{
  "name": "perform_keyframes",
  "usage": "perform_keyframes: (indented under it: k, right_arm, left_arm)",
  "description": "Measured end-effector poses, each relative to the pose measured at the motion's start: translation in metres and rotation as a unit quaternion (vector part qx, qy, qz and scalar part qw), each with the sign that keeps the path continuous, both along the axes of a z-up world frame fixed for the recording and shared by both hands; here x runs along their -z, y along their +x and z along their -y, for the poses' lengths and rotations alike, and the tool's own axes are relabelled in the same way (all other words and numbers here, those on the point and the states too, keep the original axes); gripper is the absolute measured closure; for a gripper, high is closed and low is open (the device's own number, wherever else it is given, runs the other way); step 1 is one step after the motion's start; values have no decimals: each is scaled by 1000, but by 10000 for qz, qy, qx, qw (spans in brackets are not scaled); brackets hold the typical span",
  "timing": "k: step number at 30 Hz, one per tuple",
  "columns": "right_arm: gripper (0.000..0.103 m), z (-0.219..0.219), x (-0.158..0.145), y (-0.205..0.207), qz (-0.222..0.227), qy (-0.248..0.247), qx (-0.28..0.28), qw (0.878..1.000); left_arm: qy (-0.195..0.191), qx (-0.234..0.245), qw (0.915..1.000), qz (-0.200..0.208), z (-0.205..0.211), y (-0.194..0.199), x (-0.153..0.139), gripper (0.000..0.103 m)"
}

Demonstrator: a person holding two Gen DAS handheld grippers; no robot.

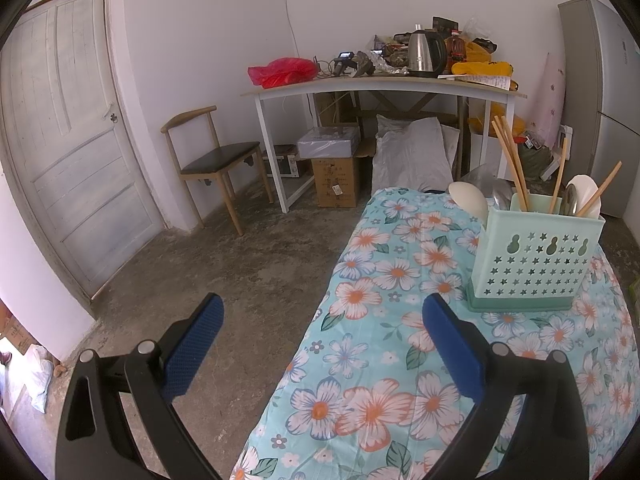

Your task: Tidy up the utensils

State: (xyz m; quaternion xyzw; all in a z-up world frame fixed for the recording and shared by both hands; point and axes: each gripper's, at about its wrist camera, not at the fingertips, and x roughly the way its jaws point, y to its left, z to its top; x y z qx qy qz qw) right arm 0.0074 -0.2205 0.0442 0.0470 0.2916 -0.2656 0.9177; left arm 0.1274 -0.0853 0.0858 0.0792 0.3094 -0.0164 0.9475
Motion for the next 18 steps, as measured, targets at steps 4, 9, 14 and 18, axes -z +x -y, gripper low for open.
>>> perform_keyframes:
  k: [4,9,14,18]
  right_arm:
    - [9,0,0,0,3,-2,0,10000]
    - [9,0,0,0,2,-3,2,10000]
    - [9,0,0,0,3,0,0,10000]
    - [9,0,0,0,3,-3,-1,10000]
  left_arm:
    - [3,-3,10000,1,0,0,0,6]
    - [1,-2,10000,2,0,0,-1,6]
    - [4,1,10000,0,0,0,-1,6]
    - [1,-2,10000,3,0,0,-1,6]
